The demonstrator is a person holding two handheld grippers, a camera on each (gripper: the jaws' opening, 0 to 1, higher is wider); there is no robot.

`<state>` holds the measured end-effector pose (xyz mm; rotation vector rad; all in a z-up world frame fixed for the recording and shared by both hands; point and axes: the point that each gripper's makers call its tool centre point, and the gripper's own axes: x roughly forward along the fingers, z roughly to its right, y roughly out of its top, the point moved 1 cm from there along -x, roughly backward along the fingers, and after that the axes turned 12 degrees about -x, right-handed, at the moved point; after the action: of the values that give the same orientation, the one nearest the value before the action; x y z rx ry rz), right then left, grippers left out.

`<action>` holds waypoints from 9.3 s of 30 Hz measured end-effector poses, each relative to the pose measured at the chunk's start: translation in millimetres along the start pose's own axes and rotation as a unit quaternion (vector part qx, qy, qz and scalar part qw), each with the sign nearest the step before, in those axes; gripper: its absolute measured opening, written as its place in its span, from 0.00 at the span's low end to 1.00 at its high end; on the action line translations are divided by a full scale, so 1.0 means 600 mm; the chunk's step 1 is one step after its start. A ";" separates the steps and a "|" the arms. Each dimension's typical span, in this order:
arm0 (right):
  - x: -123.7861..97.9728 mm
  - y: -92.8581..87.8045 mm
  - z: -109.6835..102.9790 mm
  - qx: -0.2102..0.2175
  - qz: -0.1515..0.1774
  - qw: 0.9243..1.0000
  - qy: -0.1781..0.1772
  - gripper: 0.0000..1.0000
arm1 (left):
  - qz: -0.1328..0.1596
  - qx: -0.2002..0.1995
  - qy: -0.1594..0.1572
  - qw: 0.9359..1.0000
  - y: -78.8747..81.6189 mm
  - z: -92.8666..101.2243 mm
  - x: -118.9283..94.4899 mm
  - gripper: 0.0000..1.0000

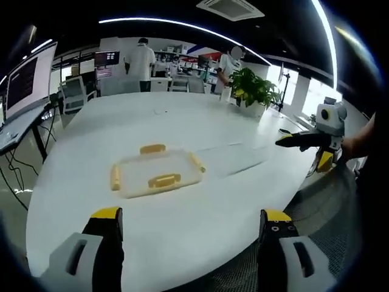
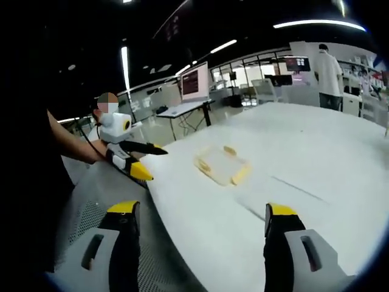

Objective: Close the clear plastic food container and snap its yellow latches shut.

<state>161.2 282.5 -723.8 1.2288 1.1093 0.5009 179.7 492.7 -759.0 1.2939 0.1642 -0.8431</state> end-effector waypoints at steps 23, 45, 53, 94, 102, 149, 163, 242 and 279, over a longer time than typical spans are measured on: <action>0.053 0.056 0.003 -0.005 0.027 1.000 -0.005 0.81 | -0.002 0.003 -0.034 0.999 0.025 -0.028 0.015 0.94; 0.103 0.078 0.021 0.010 0.018 0.997 -0.068 0.83 | -0.044 0.042 -0.104 0.993 0.051 -0.074 0.016 0.94; 0.117 0.073 0.024 0.007 -0.004 0.997 -0.083 0.81 | -0.077 0.073 -0.120 0.987 0.036 -0.099 0.026 0.90; 0.220 0.056 0.094 -0.035 -0.097 0.991 -0.087 0.74 | -0.132 0.142 -0.182 0.964 0.062 -0.183 0.094 0.82; 0.231 0.050 0.105 -0.051 -0.113 0.990 -0.071 0.74 | -0.146 0.154 -0.188 0.959 0.064 -0.189 0.103 0.79; 0.292 -0.011 0.158 -0.175 -0.235 0.954 0.057 0.62 | -0.217 0.261 -0.229 0.912 0.070 -0.212 0.162 0.74; 0.300 -0.030 0.152 -0.196 -0.264 0.940 0.095 0.60 | -0.252 0.355 -0.237 0.869 0.069 -0.224 0.186 0.66; 0.308 -0.031 0.143 -0.277 -0.387 0.861 0.178 0.37 | -0.336 0.434 -0.235 0.802 0.081 -0.202 0.182 0.33; 0.251 0.031 0.162 -0.285 -0.367 0.866 0.183 0.37 | -0.310 0.435 -0.224 0.816 0.153 -0.142 0.149 0.33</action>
<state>314.3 363.5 -772.2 0.1418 1.5039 0.4253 328.7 530.2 -763.0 1.8687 -0.2315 -1.9126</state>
